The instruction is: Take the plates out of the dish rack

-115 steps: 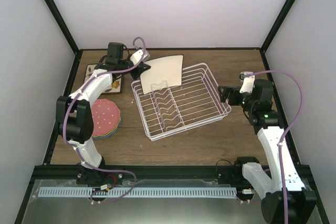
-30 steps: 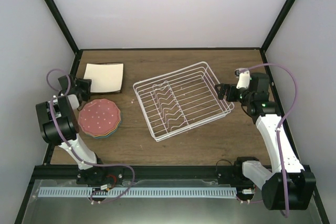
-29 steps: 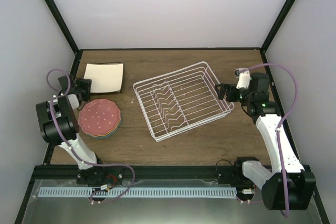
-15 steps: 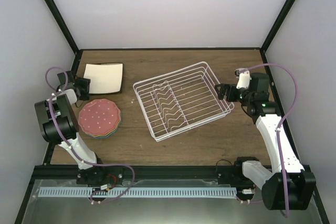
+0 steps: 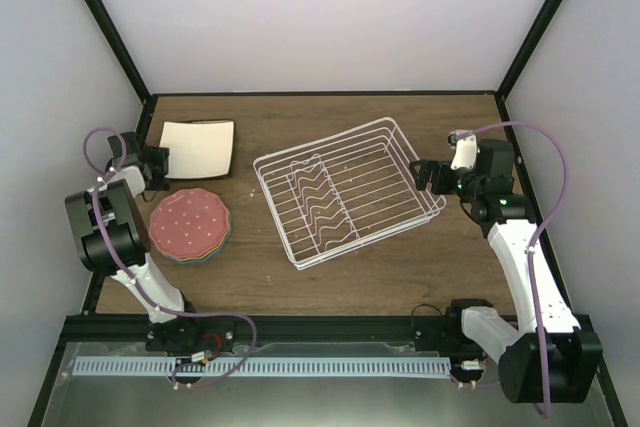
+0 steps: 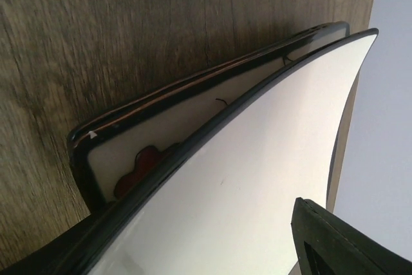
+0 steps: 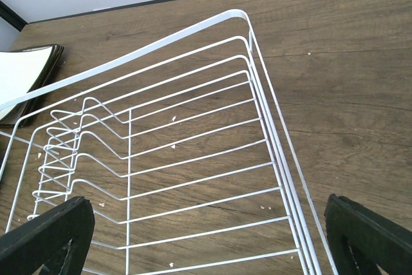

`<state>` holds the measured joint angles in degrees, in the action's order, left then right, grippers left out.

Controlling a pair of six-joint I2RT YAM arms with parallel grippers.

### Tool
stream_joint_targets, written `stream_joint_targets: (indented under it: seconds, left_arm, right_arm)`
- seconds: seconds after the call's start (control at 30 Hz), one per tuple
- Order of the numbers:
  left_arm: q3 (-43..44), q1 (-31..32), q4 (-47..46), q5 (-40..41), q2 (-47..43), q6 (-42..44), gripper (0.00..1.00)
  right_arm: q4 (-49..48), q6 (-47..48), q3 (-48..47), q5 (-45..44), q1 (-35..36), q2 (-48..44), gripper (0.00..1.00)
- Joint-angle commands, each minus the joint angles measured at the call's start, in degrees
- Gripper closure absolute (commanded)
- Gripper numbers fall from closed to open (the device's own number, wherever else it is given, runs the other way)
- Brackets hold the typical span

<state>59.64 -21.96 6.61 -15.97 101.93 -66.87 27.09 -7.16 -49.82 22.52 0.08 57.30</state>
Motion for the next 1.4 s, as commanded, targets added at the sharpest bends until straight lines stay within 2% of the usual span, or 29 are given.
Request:
stream_joint_targets:
  seconds: [0.0, 0.37, 0.97, 1.13, 1.37]
  left_arm:
    - [-0.05, 0.33, 8.66, 0.58, -0.42, -3.47, 0.28]
    - [1.9, 0.51, 17.83, 0.6, -2.08, -3.9, 0.28]
    - [7.59, 0.43, 13.01, 1.82, 2.38, 0.41, 0.24]
    - [7.28, 0.34, 15.61, 3.22, 0.12, 3.36, 0.22]
    - [5.74, 0.2, 21.45, 8.15, -8.26, 11.71, 0.18]
  right_arm:
    - [0.45, -0.37, -2.13, 0.35, -0.6, -0.89, 0.0]
    - [-0.32, -0.5, -1.79, 0.84, -0.54, 0.18, 0.0]
    - [-0.31, -0.48, -0.89, 0.5, -0.56, -0.26, 0.0]
    - [-0.48, -0.79, -0.79, 0.5, -0.52, -0.26, 0.0]
    - [-1.09, -0.79, -0.36, 0.26, -0.54, -0.39, 0.0]
